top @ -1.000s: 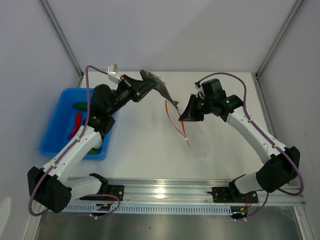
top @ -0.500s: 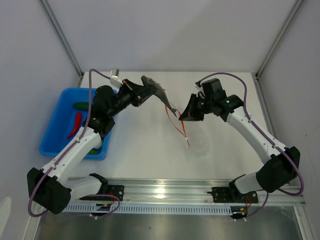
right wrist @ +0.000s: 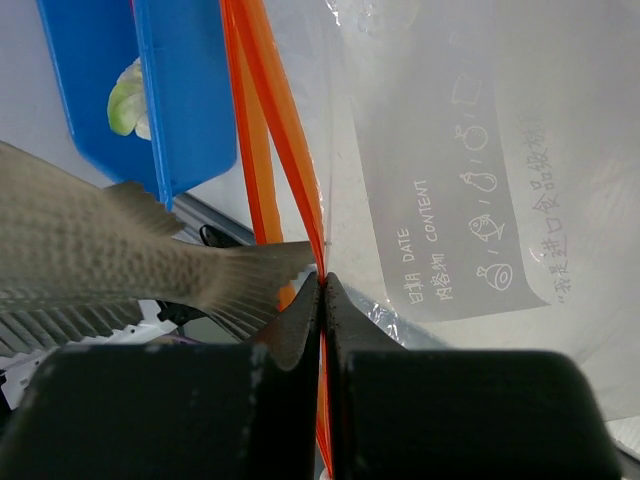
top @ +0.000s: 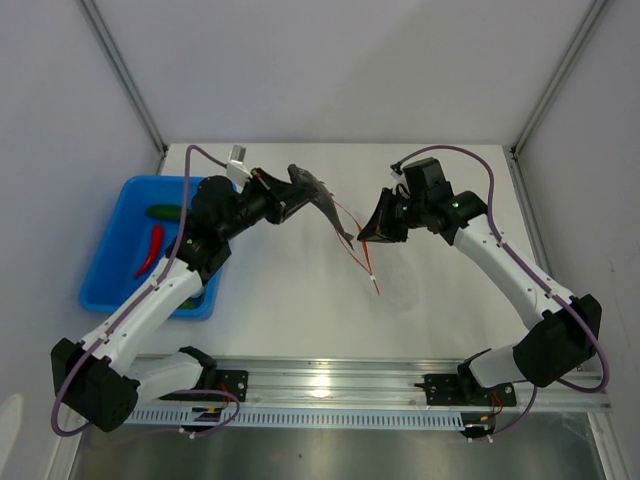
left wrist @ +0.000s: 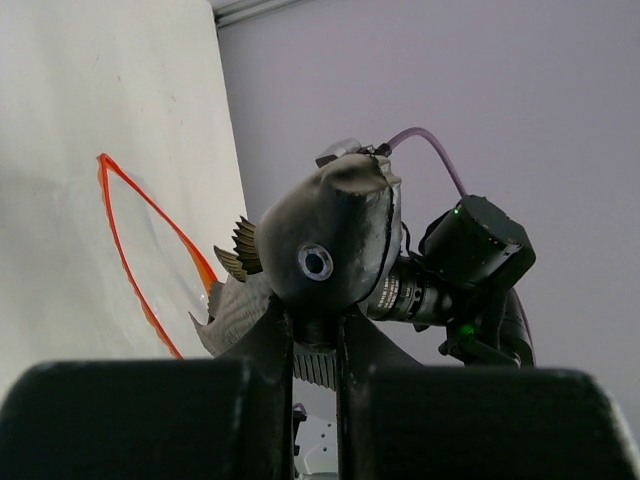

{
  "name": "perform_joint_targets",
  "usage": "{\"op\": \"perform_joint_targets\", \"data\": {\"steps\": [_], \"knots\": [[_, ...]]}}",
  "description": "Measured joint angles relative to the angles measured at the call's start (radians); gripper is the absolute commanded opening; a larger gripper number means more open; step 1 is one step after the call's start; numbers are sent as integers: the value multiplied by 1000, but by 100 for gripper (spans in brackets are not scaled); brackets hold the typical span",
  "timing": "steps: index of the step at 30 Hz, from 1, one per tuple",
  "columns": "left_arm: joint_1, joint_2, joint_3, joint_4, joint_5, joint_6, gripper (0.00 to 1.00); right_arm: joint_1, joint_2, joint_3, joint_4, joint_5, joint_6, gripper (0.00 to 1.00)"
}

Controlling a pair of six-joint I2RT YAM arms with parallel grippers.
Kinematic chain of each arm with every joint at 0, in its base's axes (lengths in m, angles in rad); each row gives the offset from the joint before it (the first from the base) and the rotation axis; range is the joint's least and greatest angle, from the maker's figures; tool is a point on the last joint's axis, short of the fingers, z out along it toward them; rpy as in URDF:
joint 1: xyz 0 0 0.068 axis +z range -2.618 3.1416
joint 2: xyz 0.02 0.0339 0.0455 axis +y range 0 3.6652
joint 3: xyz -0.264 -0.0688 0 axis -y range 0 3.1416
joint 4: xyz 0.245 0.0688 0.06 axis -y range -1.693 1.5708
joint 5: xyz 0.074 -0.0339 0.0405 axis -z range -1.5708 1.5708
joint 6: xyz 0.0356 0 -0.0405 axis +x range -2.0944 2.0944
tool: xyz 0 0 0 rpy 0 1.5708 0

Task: Place the food in the zip-top bag and seal the zipper
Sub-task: Place the fake fish in the zipper food storage bag.

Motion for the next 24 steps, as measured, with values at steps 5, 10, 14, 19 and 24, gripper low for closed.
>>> {"op": "perform_joint_targets", "data": {"steps": [5, 10, 14, 19, 24], "knots": [[-32, 23, 0, 5, -26, 3, 1, 2, 0, 0, 8, -13, 3, 0], [-37, 38, 0, 9, -51, 17, 1, 2, 0, 0, 8, -19, 4, 0], [-39, 54, 1, 2, -63, 28, 1, 2, -3, 0, 8, -20, 4, 0], [-57, 79, 21, -64, -85, 36, 1, 2, -5, 0, 25, -18, 8, 0], [-80, 109, 48, -130, -86, 35, 1, 2, -5, 0, 52, 0, 29, 0]]}}
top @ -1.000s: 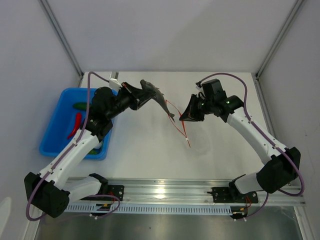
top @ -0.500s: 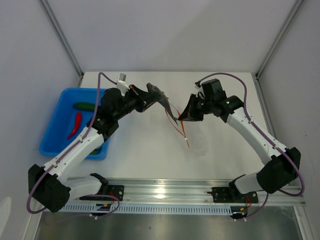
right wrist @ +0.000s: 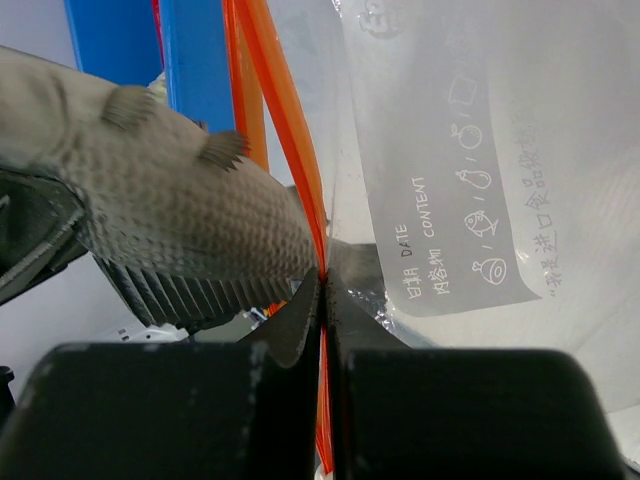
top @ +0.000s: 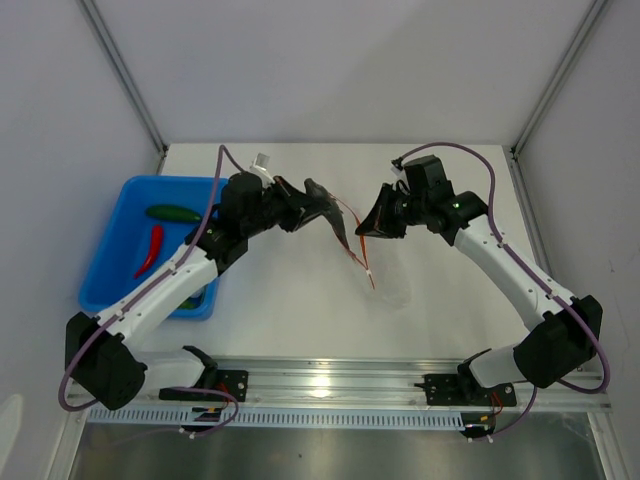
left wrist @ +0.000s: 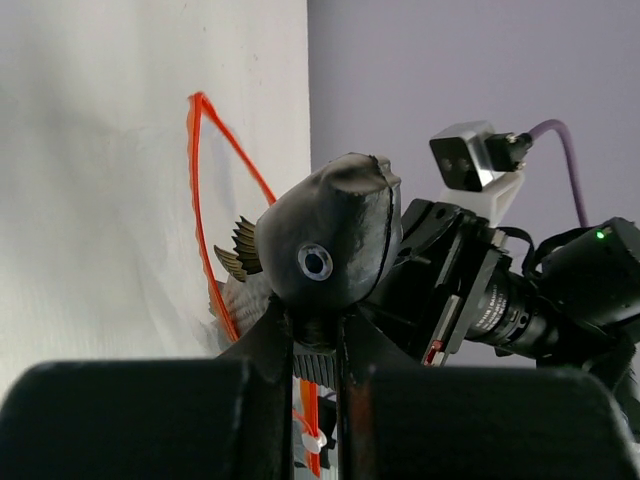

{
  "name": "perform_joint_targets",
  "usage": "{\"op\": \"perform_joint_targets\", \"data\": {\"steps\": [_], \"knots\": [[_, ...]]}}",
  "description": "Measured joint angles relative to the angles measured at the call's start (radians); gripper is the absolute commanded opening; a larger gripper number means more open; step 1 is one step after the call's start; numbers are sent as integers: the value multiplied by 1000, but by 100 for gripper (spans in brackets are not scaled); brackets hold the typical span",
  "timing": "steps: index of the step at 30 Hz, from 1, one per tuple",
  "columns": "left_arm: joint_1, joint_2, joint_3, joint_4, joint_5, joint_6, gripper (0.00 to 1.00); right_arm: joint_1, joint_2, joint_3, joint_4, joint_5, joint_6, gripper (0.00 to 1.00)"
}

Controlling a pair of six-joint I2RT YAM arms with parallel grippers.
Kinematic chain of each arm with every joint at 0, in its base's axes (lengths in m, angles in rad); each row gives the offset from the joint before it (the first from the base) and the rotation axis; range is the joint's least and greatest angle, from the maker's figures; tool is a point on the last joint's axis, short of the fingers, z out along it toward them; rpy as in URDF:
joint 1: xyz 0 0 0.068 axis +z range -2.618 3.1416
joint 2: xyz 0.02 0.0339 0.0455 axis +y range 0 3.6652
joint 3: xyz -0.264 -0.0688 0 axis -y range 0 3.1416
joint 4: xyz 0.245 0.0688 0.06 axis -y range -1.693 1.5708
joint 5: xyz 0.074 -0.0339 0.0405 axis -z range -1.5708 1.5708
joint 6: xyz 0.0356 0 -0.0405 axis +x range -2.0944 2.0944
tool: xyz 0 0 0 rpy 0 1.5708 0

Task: Place the food in the zip-top bag and seal the zipper
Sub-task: Place the fake fish in the zipper food storage bag.

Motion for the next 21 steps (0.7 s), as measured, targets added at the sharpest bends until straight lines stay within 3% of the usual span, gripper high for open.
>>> {"op": "perform_joint_targets", "data": {"steps": [12, 21], "knots": [[-32, 48, 72, -134, 45, -43, 1, 9, -9, -7, 41, 84, 8, 0], [-39, 144, 106, -153, 171, -80, 1, 15, -23, -29, 81, 96, 4, 0]]}}
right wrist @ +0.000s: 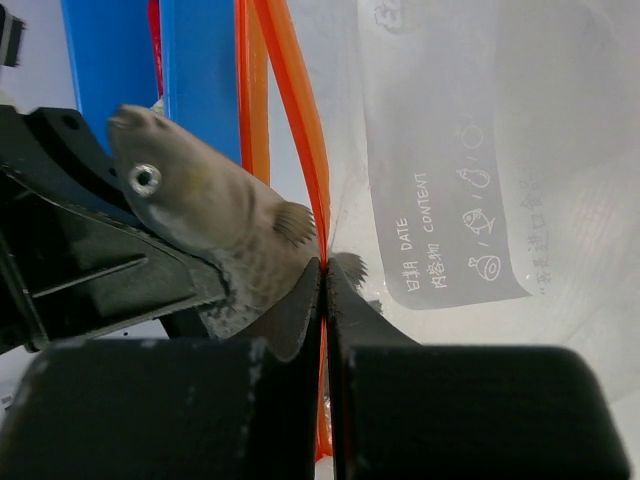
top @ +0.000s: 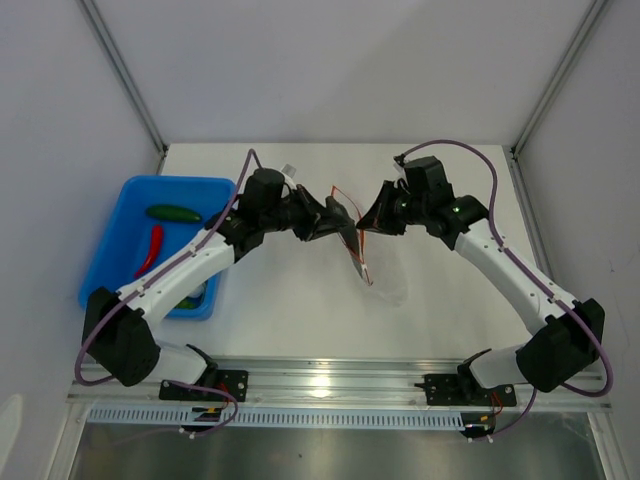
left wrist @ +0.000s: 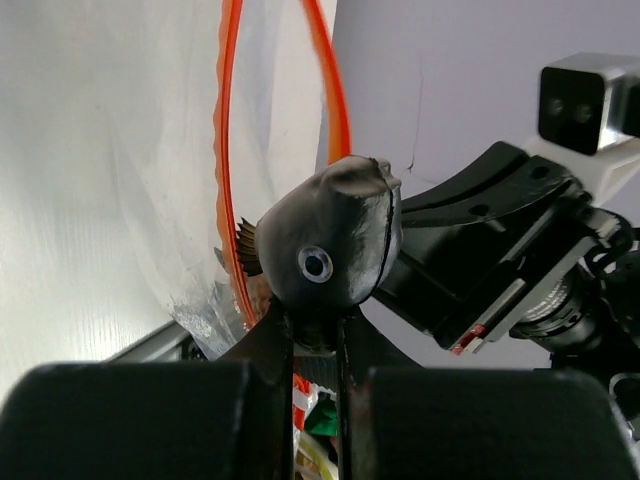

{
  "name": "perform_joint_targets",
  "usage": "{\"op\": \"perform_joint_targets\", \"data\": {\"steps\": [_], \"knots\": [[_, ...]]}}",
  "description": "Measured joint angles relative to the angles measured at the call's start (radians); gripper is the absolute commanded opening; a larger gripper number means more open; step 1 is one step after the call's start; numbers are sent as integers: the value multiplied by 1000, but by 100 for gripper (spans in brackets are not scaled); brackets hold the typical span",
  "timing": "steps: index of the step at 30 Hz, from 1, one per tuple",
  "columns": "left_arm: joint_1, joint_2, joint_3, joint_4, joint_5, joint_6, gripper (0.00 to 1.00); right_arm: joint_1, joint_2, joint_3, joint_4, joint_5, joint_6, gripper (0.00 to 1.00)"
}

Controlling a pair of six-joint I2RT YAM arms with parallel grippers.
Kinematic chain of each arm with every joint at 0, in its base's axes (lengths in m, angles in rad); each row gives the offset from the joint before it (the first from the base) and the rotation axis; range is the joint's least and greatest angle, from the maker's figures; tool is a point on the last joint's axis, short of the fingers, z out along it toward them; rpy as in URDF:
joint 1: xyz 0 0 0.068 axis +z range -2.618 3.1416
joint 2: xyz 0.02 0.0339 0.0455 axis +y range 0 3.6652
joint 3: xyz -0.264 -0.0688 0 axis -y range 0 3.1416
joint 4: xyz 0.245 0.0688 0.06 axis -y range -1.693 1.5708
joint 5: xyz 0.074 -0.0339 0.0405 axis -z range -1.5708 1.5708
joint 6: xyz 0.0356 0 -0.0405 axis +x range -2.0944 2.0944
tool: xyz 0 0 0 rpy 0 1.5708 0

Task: Place the food in the zip-top bag and seal the zipper
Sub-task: Place the fake fish in the zipper food storage bag.

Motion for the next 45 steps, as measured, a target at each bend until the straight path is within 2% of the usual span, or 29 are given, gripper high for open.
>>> {"op": "perform_joint_targets", "data": {"steps": [11, 14, 16, 17, 18, 21, 23, 24, 27, 34, 40, 45], "knots": [[-5, 78, 40, -74, 94, -16, 1, 0, -12, 0, 18, 4, -24, 0], [-6, 116, 77, -107, 117, -15, 12, 2, -19, 0, 30, 0, -32, 0], [-6, 140, 103, -129, 130, -13, 23, 2, -21, 0, 32, -3, -35, 0], [-6, 151, 116, -143, 132, -12, 33, 3, -22, -1, 33, -3, -36, 0], [-7, 158, 126, -156, 133, -7, 50, 3, -23, -2, 34, -4, -37, 0], [-8, 160, 137, -196, 135, -4, 66, 1, -25, -6, 44, -1, -42, 0], [-10, 159, 140, -216, 135, 4, 73, 1, -25, -8, 47, 2, -44, 0], [-11, 159, 143, -228, 134, 5, 83, 1, -25, -8, 46, 5, -46, 0], [-13, 159, 162, -270, 122, 31, 86, 0, -25, -9, 47, 12, -51, 0], [-13, 143, 279, -355, 62, 151, 85, 4, -38, -35, 40, 11, -57, 0], [-13, 75, 282, -414, 14, 267, 83, 4, -49, -42, 29, 17, -58, 0], [-4, -26, 282, -480, -96, 375, 83, 4, -49, -49, 16, 19, -69, 0]]}}
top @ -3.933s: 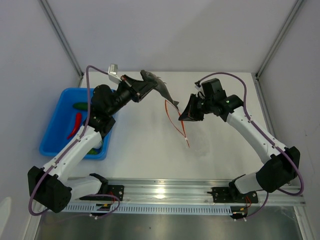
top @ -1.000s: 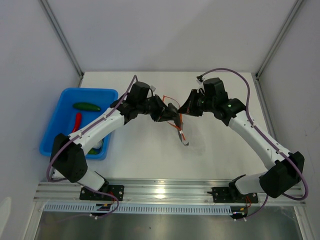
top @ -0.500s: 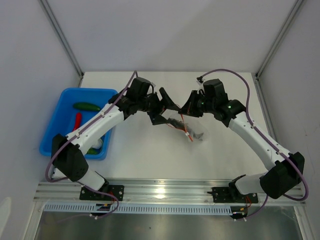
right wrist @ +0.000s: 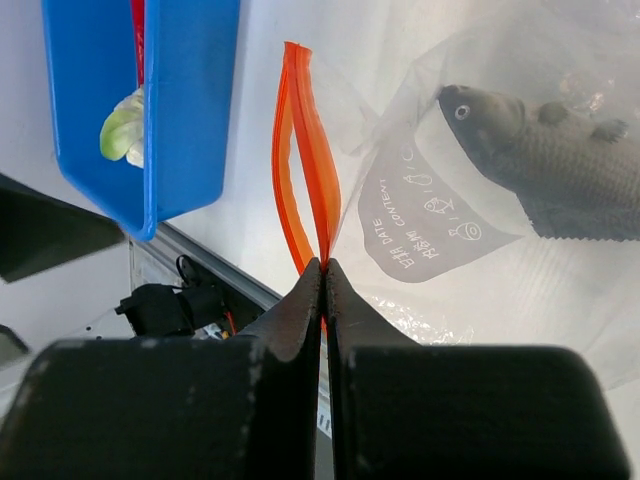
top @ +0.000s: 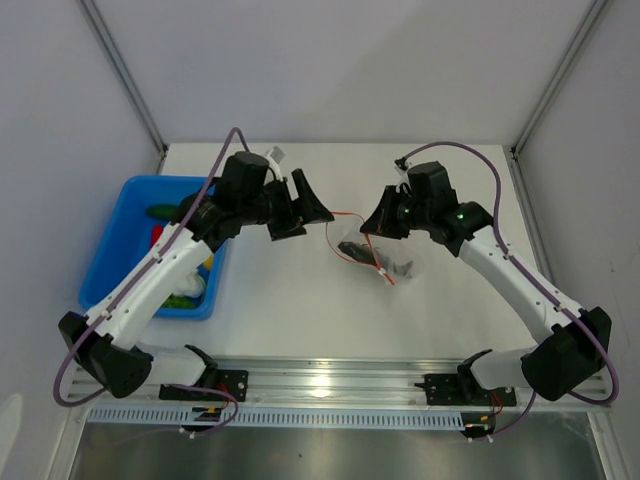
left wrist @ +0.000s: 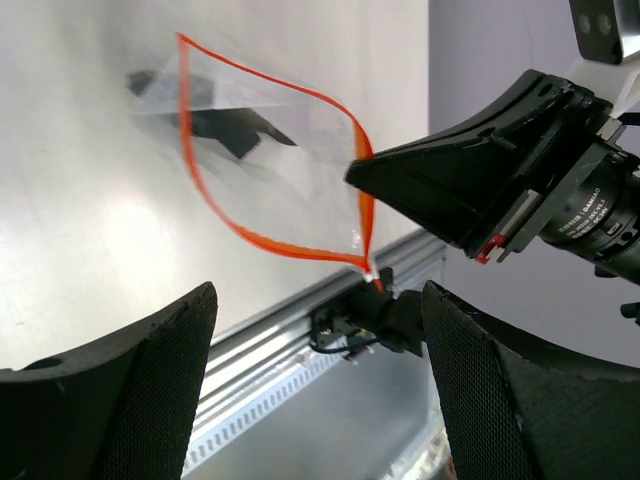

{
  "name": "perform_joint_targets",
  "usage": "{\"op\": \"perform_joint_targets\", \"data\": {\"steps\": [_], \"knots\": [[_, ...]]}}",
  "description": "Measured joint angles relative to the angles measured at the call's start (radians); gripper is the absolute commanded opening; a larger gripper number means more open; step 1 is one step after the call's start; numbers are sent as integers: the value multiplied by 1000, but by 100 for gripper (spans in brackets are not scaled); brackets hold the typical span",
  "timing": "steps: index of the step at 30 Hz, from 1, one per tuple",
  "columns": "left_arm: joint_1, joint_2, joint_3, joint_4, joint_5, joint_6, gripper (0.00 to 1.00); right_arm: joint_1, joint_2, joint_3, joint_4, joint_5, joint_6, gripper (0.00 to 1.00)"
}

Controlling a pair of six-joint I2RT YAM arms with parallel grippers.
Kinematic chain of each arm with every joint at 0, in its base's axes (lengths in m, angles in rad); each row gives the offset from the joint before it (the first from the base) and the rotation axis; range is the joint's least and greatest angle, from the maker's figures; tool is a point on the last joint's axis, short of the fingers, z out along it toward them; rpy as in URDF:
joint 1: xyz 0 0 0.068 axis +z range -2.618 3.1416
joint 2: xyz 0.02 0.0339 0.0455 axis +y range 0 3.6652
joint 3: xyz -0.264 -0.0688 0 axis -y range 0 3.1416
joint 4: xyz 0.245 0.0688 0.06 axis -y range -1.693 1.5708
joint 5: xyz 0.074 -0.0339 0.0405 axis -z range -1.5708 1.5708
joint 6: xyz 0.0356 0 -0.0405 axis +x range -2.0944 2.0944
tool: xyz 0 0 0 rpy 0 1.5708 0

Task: Place the food in the zip-top bag and seal the zipper
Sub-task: Place the fake fish in the zipper food storage bag.

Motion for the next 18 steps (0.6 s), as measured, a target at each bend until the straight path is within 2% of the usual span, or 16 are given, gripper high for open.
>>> {"op": "perform_joint_targets", "data": {"steps": [4, 12, 16, 18], "knots": [[60, -89, -6, -60, -79, 56, 83, 0, 0, 0, -16, 1, -24, 0], [376, -220, -136, -175, -229, 124, 84, 0, 4, 0, -62, 3, -61, 0], [507, -230, -211, -274, -314, 121, 100, 0, 6, 0, -75, 3, -74, 0], [537, -232, -244, -326, -364, 102, 99, 0, 7, 0, -80, 3, -79, 0]]}}
